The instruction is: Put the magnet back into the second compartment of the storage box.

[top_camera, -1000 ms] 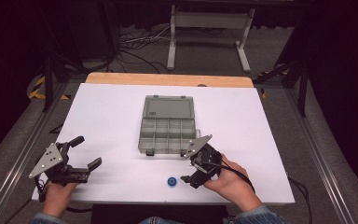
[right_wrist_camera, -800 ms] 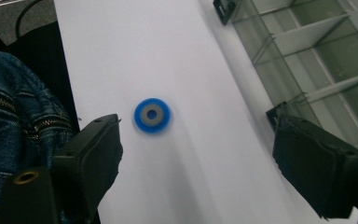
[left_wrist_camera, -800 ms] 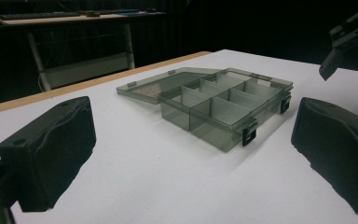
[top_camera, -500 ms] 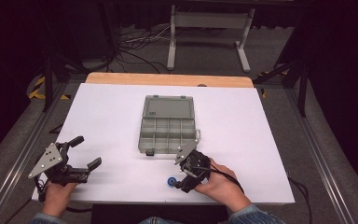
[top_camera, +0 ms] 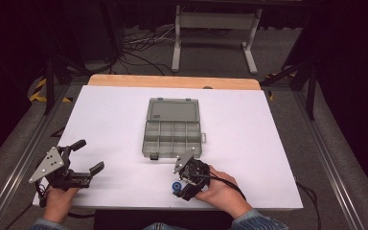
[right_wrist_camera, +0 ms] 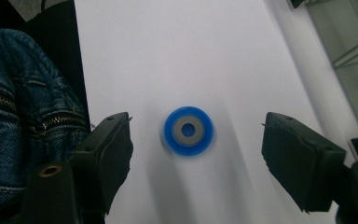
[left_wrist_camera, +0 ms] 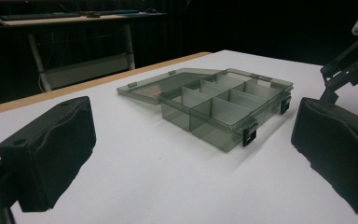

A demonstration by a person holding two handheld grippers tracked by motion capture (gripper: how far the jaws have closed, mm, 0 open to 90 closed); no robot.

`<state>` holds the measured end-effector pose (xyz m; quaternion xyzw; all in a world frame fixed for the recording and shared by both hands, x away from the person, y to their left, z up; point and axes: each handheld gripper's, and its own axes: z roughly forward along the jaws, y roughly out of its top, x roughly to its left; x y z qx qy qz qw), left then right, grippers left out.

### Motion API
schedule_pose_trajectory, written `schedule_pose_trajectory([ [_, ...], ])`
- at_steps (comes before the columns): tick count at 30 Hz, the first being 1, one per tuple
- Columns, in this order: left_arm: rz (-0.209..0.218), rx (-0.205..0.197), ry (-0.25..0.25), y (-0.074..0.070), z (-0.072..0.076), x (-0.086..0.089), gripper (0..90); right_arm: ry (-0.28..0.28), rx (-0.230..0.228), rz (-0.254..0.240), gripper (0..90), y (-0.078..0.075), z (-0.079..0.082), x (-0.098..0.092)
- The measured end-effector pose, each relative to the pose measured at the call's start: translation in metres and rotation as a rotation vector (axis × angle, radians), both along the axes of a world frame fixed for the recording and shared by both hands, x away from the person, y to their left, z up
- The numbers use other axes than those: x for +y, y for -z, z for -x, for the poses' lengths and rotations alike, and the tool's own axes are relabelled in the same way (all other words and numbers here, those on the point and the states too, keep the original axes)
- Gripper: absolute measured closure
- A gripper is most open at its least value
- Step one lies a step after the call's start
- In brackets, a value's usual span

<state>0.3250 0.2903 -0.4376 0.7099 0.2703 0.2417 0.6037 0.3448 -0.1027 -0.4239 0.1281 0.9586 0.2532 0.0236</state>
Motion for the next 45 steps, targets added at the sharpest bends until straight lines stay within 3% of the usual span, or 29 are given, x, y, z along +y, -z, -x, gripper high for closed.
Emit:
schedule_pose_trajectory([
  [14,0.002,-0.002,-0.001,0.000,0.000,0.000,0.6,-0.011,0.013,0.021,35.3,0.009,0.000,0.006],
  [22,-0.002,-0.001,0.002,0.000,0.000,0.000,0.6,-0.016,0.007,0.034,51.3,0.010,0.001,0.006],
  [28,-0.002,0.000,0.002,0.000,0.000,0.000,0.6,-0.004,-0.023,0.043,60.3,0.012,0.001,0.007],
  [45,0.003,0.001,0.000,0.001,0.000,0.000,0.6,-0.003,-0.028,0.030,62.6,0.011,0.000,0.006],
])
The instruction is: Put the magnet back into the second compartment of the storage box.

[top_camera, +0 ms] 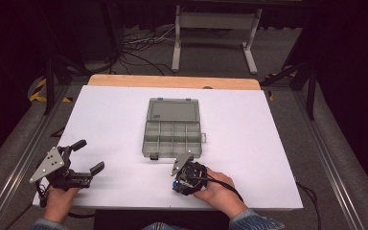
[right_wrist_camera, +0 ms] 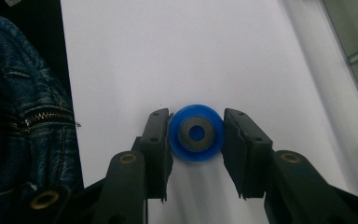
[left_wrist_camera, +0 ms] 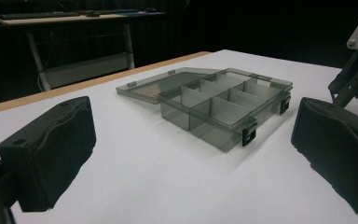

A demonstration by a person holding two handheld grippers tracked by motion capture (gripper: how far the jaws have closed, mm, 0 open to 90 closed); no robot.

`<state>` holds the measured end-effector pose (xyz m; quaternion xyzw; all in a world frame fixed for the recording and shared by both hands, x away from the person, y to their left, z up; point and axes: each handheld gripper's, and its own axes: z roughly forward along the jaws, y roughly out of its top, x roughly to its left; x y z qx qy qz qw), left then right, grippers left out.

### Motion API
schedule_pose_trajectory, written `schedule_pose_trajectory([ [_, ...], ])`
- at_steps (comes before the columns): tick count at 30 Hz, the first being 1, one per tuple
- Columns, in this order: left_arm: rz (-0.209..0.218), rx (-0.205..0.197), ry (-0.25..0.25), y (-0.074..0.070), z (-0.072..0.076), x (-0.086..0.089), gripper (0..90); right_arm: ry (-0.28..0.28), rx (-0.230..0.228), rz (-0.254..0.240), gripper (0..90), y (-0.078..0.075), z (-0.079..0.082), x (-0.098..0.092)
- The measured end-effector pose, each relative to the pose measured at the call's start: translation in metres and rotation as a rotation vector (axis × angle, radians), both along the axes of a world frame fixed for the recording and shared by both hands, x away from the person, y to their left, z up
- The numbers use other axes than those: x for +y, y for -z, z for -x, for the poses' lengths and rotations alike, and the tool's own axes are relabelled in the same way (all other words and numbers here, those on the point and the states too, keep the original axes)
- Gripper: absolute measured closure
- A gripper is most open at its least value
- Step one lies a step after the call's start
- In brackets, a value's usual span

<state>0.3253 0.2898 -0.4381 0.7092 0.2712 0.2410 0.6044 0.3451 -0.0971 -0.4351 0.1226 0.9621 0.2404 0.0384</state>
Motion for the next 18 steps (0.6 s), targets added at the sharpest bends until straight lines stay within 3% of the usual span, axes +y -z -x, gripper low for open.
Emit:
schedule_pose_trajectory([
  [18,0.002,-0.002,-0.003,0.000,0.000,0.001,0.6,0.020,-0.040,-0.042,62.6,-0.029,-0.003,-0.008],
])
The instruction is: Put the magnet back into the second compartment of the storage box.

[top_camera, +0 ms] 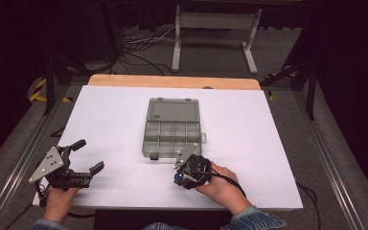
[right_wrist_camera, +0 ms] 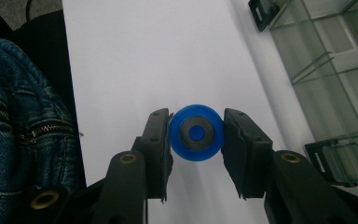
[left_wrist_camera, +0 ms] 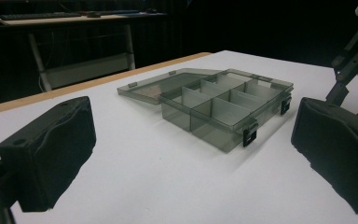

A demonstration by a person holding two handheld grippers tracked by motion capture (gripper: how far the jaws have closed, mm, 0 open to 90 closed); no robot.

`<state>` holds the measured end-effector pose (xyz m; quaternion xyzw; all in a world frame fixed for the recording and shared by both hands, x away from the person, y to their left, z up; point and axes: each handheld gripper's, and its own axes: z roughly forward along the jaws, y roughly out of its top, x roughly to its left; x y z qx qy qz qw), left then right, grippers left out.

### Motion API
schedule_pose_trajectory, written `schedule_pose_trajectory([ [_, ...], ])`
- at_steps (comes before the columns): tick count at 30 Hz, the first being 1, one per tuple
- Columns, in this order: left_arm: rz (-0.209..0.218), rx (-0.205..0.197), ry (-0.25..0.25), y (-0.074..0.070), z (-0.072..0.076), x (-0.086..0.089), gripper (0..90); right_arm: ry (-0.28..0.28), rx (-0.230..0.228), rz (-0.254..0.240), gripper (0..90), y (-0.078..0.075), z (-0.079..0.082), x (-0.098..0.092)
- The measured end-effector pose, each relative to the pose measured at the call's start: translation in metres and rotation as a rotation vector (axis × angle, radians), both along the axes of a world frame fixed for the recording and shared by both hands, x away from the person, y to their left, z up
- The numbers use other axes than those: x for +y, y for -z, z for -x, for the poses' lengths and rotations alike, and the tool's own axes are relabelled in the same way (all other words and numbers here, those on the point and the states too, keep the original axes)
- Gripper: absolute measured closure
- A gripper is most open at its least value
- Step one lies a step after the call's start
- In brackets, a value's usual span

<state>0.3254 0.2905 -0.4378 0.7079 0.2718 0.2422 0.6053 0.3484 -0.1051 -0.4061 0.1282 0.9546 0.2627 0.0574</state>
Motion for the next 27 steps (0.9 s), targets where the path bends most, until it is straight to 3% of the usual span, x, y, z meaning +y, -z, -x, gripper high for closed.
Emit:
schedule_pose_trajectory([
  [17,0.000,0.000,0.000,0.000,0.000,0.000,0.6,0.015,-0.021,-0.024,62.6,-0.017,-0.003,-0.005],
  [27,0.002,0.000,-0.001,0.000,0.000,0.000,0.6,0.032,-0.052,-0.034,62.6,-0.037,-0.020,-0.002],
])
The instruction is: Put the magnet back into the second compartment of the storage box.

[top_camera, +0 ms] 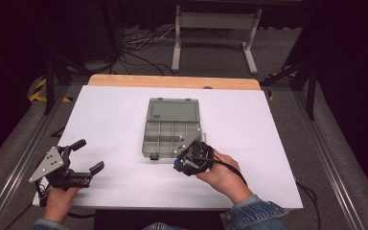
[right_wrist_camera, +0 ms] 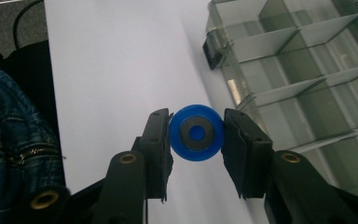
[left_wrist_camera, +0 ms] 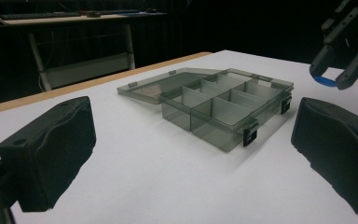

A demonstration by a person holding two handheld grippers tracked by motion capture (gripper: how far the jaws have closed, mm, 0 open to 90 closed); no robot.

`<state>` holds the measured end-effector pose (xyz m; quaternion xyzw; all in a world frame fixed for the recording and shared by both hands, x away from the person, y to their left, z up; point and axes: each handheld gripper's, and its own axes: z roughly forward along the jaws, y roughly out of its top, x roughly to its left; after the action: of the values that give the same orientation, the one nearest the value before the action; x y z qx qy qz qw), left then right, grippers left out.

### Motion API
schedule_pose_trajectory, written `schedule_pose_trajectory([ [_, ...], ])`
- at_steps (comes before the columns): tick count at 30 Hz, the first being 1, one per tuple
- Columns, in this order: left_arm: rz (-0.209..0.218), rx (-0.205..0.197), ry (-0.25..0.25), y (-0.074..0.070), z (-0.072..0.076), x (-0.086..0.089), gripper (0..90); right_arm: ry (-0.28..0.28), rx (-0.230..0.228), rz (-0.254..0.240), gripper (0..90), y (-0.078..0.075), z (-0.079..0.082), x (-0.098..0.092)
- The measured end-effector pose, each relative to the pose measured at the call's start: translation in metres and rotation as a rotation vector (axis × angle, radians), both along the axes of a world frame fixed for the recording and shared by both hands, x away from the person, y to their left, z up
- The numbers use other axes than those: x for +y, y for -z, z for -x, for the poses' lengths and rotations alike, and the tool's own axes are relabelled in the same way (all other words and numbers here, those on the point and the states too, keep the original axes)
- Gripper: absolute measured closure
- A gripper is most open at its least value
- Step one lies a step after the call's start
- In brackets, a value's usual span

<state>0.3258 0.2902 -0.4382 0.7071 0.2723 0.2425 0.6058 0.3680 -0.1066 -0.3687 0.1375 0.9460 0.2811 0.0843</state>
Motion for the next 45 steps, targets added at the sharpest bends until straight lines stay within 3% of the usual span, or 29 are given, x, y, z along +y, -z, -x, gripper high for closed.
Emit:
schedule_pose_trajectory([
  [20,-0.001,0.001,0.002,0.000,0.000,0.000,0.6,0.057,-0.027,-0.030,62.6,-0.024,-0.042,0.005],
  [45,-0.001,0.006,0.003,0.000,-0.001,0.000,0.6,0.137,-0.035,-0.034,62.6,-0.024,-0.086,0.014],
])
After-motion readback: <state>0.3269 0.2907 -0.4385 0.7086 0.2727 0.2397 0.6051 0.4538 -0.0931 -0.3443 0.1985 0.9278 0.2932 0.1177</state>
